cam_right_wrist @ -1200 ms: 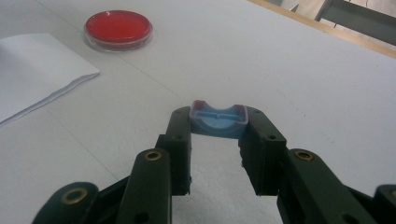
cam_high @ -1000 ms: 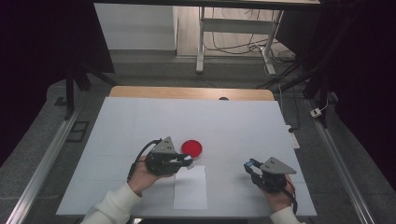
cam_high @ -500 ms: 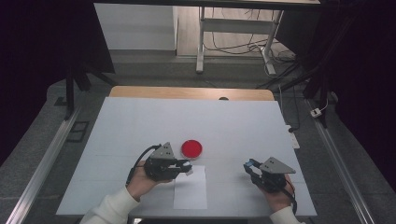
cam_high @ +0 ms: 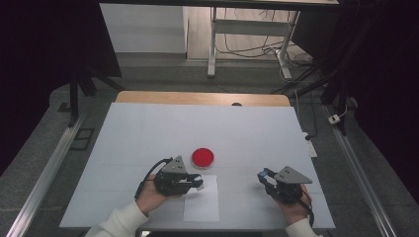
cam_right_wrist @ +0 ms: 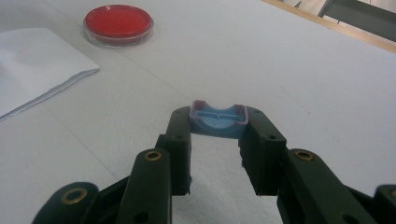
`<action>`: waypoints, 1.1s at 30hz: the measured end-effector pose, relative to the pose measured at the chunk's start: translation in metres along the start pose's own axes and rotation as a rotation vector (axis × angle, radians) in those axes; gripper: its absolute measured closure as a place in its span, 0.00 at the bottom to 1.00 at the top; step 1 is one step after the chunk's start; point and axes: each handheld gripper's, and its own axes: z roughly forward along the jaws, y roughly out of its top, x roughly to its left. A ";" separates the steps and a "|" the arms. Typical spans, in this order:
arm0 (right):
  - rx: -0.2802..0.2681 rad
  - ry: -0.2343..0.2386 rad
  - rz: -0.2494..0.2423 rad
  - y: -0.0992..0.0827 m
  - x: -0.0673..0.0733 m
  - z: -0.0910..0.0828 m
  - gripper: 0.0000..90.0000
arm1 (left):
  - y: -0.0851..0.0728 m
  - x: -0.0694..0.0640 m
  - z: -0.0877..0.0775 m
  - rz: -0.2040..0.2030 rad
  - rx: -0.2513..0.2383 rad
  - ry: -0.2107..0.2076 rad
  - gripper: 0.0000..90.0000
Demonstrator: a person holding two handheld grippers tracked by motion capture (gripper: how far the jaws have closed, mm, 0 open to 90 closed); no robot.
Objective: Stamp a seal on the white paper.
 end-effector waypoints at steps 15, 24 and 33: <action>0.001 0.001 0.001 0.000 0.000 0.000 0.72 | -0.006 -0.003 0.010 0.005 0.018 0.000 0.84; 0.002 0.001 0.001 0.000 0.000 0.000 0.72 | -0.008 -0.006 0.016 0.021 0.034 0.012 0.84; 0.005 0.001 -0.003 0.000 0.000 0.000 0.72 | -0.010 -0.007 0.020 0.032 0.047 0.026 0.84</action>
